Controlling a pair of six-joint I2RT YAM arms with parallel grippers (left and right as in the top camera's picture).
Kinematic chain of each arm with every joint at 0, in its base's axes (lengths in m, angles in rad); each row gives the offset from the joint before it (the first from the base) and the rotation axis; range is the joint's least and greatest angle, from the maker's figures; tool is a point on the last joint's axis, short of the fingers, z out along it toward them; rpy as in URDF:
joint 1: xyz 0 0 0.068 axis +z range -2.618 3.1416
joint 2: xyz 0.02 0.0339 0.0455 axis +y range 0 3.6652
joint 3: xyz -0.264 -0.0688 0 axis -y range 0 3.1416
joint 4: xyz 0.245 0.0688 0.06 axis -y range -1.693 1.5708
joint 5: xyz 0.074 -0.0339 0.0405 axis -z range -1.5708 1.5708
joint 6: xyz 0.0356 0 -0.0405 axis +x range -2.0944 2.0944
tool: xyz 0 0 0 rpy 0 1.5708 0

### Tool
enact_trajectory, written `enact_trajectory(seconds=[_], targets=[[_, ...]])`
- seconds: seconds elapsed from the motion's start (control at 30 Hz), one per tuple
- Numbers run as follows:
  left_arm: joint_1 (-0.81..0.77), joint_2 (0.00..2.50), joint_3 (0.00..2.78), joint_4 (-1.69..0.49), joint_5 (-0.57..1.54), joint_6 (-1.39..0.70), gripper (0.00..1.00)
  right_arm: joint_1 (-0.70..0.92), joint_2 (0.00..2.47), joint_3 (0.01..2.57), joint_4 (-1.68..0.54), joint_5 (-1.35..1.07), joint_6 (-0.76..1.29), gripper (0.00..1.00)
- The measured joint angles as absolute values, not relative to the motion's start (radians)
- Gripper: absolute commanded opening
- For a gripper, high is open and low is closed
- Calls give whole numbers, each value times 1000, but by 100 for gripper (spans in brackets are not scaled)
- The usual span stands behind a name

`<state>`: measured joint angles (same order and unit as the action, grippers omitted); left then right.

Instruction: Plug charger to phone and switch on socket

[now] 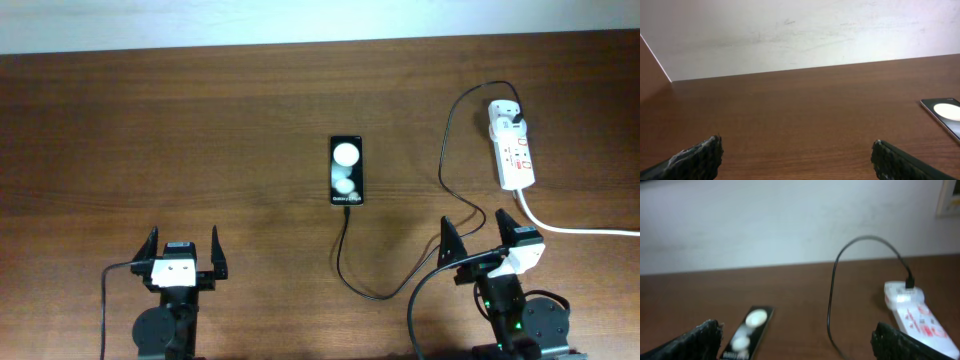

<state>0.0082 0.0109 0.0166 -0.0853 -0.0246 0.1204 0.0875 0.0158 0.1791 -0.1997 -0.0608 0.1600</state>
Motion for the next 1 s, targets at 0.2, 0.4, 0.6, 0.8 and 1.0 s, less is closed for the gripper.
enact_trajectory(seconds=[0.2,0.4,0.6,0.8,1.0], targets=[[8,11,17,-85,-25,120,99,87,15,96,-71,-46,160,99],[8,11,17,-85,-25,120,99,88,15,52,-47,-23,159,99],[8,11,17,-85,-25,120,99,88,15,13,-17,-16,137,99],[8,11,17,-85,-25,120,99,87,15,13,-75,0,104,99],[8,11,17,-85,-25,121,99,87,15,13,-75,0,74,99]])
